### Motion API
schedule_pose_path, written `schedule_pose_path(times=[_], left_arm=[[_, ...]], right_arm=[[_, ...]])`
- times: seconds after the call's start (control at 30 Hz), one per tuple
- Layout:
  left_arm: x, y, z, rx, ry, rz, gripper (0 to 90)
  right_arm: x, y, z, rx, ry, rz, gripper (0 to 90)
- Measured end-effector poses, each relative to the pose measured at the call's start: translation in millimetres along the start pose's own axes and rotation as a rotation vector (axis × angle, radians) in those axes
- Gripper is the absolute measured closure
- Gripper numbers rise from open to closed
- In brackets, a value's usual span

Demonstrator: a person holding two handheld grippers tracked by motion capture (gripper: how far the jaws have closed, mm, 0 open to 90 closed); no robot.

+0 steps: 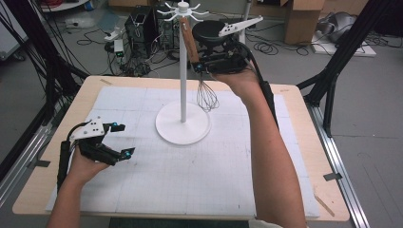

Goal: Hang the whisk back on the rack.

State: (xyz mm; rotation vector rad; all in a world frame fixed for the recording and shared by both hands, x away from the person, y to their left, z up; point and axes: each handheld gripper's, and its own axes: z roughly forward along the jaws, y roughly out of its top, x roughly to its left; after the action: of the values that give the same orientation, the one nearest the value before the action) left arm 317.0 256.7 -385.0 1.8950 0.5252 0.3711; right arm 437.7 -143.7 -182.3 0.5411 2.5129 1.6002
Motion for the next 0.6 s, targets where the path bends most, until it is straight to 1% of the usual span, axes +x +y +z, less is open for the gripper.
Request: schedule_pose_path(times=[0.07,0.1,0.13,0.17,0.27,0.6], left_arm=[[0.0,-0.1,0.0,0.000,-0.001,0.000,6.9],[0.1,-0.1,0.2,0.000,-0.001,0.000,6.9],[0.1,-0.1,0.3,0.001,-0.002,0.002,6.9],[0.2,-0.2,0.5,0.002,-0.001,0.002,6.9],[0.3,-0.4,1.0,0.003,-0.003,0.001,6.9],[-0.2,0.1,0.7,0.003,-0.002,0.002,6.9]], right_arm=[[0.9,-0.6,0.8,0.015,-0.013,0.002,64.9],[0.7,-1.1,0.9,0.022,-0.012,0.004,64.5],[0.7,-2.0,0.4,0.036,-0.024,0.002,64.5],[0.4,-2.8,-0.6,0.037,-0.031,0.004,64.1],[0.3,-4.9,-5.1,0.028,-0.037,0.013,63.5],[8.7,-9.4,-21.3,0.025,-0.048,-0.002,62.6]])
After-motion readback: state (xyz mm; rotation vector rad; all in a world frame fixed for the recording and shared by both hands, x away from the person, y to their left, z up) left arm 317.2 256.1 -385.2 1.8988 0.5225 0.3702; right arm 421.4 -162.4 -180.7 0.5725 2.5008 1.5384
